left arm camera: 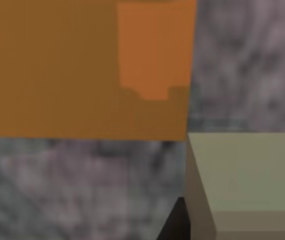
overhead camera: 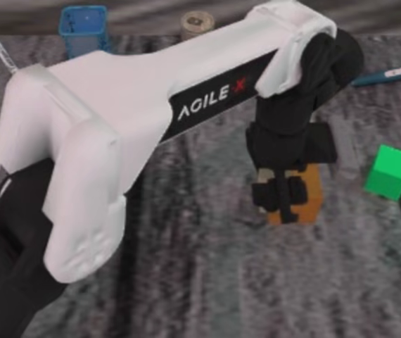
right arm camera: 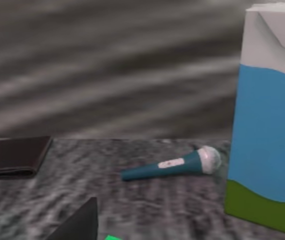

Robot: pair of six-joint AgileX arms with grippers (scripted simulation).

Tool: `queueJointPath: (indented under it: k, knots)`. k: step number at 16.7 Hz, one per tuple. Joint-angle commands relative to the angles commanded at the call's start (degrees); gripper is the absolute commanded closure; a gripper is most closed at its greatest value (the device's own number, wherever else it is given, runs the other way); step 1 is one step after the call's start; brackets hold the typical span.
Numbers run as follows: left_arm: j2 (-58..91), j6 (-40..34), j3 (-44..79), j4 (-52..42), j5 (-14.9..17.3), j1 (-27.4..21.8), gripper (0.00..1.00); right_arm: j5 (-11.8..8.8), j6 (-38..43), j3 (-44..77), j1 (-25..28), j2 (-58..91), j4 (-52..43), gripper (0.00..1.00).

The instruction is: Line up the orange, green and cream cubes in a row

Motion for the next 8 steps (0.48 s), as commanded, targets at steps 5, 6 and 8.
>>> queueJointPath:
  k: [5,6,8]
  knots:
    - [0.33,-0.48,0.93,-0.47,-0.01,-1.43,1.0,0.0,0.0,0.0,0.0,0.0,0.0,0.0]
    - [0.09,-0.35,0.78,-0.34,0.04,-1.27,1.0,0.0,0.0,0.0,0.0,0.0,0.0,0.0]
    - [0.23,-0.25,-0.1,0.65,0.03,-1.43,1.0,0.0,0.0,0.0,0.0,0.0,0.0,0.0]
